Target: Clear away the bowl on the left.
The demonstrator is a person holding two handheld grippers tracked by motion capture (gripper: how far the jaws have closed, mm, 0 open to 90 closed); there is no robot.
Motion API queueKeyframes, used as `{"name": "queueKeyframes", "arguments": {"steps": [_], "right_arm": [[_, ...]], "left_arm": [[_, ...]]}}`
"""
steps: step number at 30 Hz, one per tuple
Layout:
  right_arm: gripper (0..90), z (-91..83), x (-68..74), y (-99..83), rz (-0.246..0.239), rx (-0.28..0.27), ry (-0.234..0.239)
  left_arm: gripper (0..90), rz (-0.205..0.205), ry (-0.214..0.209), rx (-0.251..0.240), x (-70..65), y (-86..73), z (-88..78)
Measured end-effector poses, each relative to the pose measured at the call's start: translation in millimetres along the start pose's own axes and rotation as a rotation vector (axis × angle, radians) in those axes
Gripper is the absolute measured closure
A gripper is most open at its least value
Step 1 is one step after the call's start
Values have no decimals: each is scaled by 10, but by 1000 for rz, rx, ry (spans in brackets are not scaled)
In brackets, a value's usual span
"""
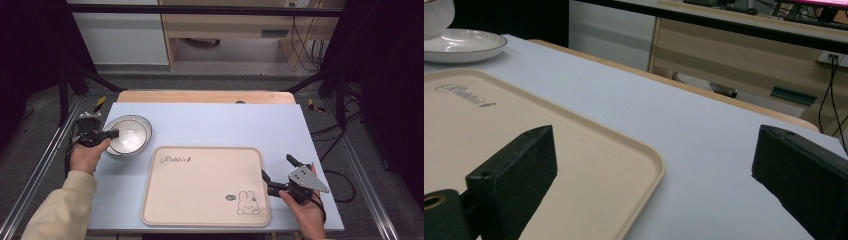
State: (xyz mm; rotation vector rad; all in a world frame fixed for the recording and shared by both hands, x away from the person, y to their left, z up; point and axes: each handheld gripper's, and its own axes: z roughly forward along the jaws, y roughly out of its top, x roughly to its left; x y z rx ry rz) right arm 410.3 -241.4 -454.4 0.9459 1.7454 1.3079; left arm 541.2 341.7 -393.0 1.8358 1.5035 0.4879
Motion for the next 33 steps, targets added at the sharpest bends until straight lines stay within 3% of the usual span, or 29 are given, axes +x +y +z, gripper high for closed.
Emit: {"name": "queueKeyframes", "arguments": {"steps": [14,18,26,33], "right_arm": [[61,-38,-60,6,-3,-23,-46],[66,-44,-66,10,-2,-30,-46],[67,-57,-72,0,18,-36,-58],[68,-89,-72,36,-6,-53,-54]], "left_arm": [[826,22,-54,-22,-152,12,-94],[826,41,-67,-8,-210,5,-70],[826,92,-91,10,-425,48,-41],[826,128,-123,3,-651,53,-72]]}}
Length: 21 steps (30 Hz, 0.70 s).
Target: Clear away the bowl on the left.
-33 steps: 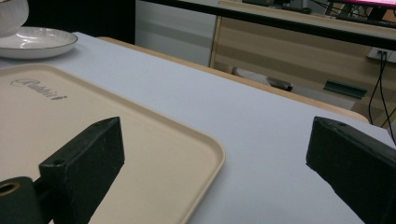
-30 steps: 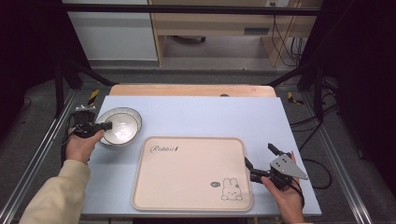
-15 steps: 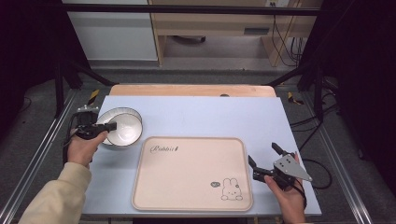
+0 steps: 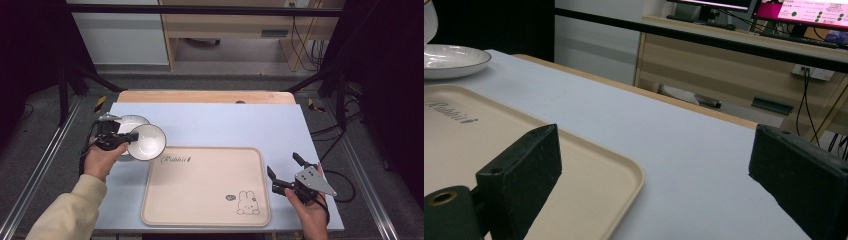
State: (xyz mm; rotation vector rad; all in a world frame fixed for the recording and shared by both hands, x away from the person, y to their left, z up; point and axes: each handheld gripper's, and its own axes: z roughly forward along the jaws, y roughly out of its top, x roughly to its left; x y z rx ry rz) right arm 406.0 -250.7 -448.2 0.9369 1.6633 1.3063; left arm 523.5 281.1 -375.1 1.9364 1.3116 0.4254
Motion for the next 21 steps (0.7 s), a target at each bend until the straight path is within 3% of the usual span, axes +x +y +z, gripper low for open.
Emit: {"name": "queueKeyframes", "arguments": {"steps": [6,9,21], "right_arm": [[68,34,37,-1,-13,6,10],[71,40,55,0,-21,9,15],[80,46,73,2,-33,15,27]], "left_arm": [[826,8,-37,-13,-132,48,-31],[826,30,-56,-1,-207,57,11],[826,56,-127,31,-512,-79,177]]}}
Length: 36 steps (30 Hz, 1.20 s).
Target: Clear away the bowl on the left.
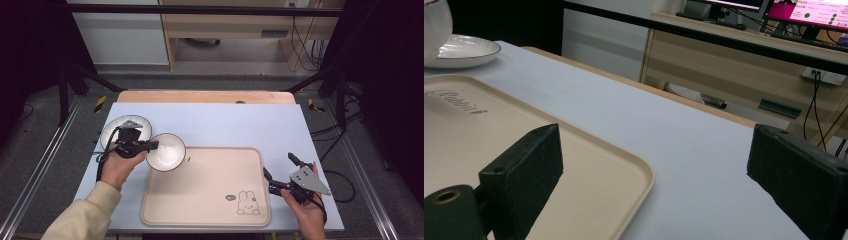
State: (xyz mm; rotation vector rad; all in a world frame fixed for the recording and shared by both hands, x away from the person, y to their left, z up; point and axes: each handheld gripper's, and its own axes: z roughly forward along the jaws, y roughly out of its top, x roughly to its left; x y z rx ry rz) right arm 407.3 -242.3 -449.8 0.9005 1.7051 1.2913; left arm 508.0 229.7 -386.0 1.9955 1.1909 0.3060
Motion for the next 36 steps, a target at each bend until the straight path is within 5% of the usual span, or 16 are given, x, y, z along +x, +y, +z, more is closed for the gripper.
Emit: {"name": "queueKeyframes", "arguments": {"steps": [17,36], "right_arm": [[89,1,5,6,-3,6,13],[85,6,14,5,9,12,19]], "left_arm": [[825,57,-111,71,-450,-163,287],[825,57,-160,110,-598,-289,367]]}}
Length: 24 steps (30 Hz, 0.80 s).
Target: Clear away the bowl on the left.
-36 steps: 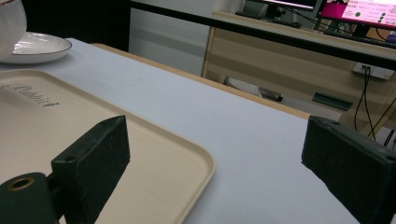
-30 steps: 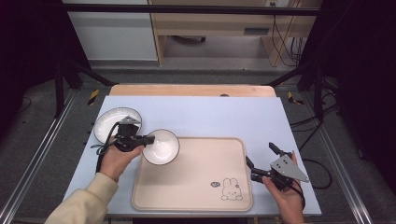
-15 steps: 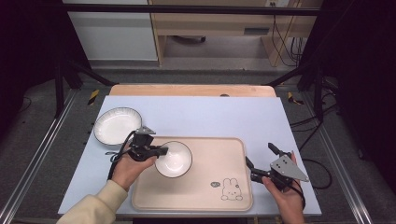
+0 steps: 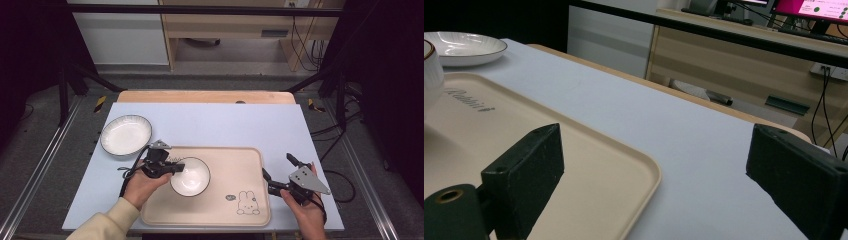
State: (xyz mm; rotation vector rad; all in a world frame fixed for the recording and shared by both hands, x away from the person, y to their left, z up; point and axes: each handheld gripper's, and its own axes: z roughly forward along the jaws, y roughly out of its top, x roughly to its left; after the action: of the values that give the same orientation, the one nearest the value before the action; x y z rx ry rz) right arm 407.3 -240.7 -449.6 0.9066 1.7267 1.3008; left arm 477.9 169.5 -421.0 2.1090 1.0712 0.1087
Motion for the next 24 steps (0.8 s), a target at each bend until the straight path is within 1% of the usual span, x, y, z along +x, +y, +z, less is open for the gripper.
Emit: {"name": "queueKeyframes", "arguments": {"steps": [5,7,13,15,16,24], "right_arm": [[86,-1,2,-1,-1,3,2],[86,1,7,0,-2,5,4],[85,4,12,-1,0,8,5],[86,4,7,-4,1,9,4],[85,3,6,-3,1,6,3],[86,-2,7,1,-1,8,5]], "left_arm": [[825,-7,-1,12,0,-18,16],[825,-2,2,22,-6,-20,31],[825,7,-8,37,-39,-39,97],[825,-2,-10,36,-41,-49,121],[824,-4,-12,43,-37,-51,128],[824,-9,-19,54,-44,-58,167]]}}
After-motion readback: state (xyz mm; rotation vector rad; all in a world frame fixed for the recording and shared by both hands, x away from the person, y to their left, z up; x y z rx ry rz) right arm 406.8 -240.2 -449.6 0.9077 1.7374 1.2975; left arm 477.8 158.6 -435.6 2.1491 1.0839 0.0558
